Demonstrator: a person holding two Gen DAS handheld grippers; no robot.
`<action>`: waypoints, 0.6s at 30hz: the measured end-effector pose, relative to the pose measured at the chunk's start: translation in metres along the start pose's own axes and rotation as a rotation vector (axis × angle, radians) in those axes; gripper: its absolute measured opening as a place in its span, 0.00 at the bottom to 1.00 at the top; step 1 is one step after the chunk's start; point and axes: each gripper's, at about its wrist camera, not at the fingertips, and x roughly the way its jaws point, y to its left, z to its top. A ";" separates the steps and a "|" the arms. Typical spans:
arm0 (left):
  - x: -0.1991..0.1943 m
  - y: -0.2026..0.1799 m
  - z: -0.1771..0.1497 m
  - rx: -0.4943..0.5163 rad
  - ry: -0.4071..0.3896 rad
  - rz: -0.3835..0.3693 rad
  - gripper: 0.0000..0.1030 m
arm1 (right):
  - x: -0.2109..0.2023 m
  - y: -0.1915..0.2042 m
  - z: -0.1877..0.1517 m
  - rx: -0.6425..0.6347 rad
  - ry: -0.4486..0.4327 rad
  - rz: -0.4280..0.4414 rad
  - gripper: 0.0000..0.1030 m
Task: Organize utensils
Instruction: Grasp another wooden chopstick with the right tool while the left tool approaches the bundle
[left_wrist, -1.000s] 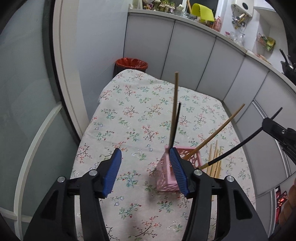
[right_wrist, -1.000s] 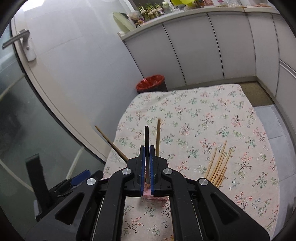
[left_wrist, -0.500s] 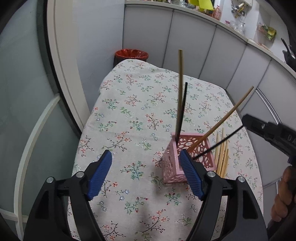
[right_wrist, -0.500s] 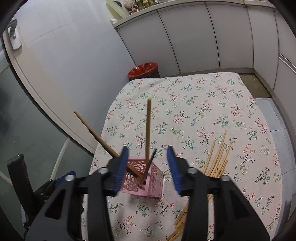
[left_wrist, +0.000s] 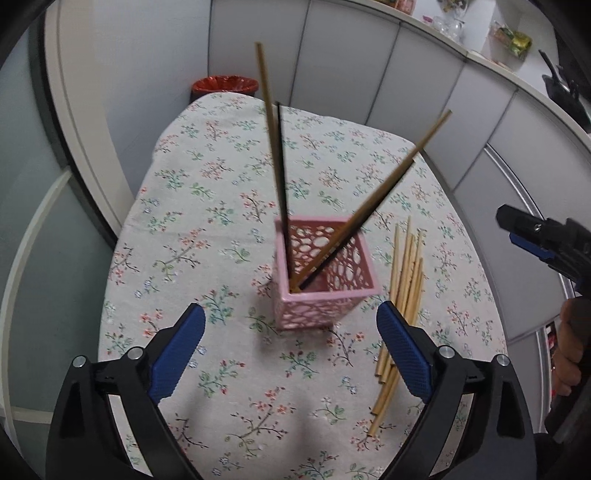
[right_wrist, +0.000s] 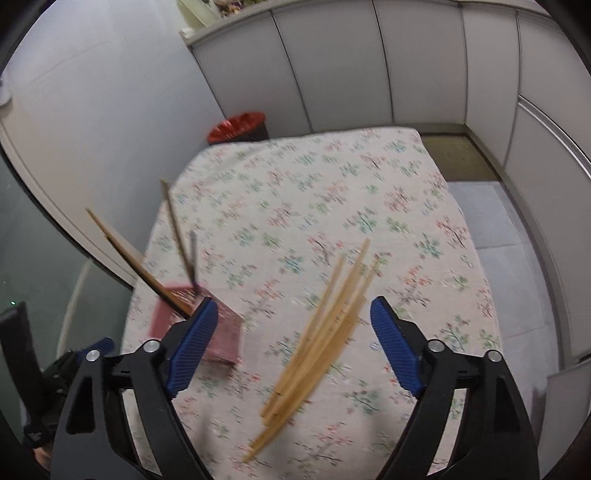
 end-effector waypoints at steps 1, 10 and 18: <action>0.003 -0.005 -0.002 0.009 0.011 -0.002 0.90 | 0.006 -0.007 -0.003 0.003 0.026 -0.021 0.82; 0.022 -0.030 -0.017 0.076 0.087 0.012 0.90 | 0.064 -0.045 -0.023 0.054 0.196 -0.137 0.82; 0.029 -0.035 -0.021 0.098 0.116 0.024 0.90 | 0.107 -0.048 -0.032 0.059 0.297 -0.182 0.73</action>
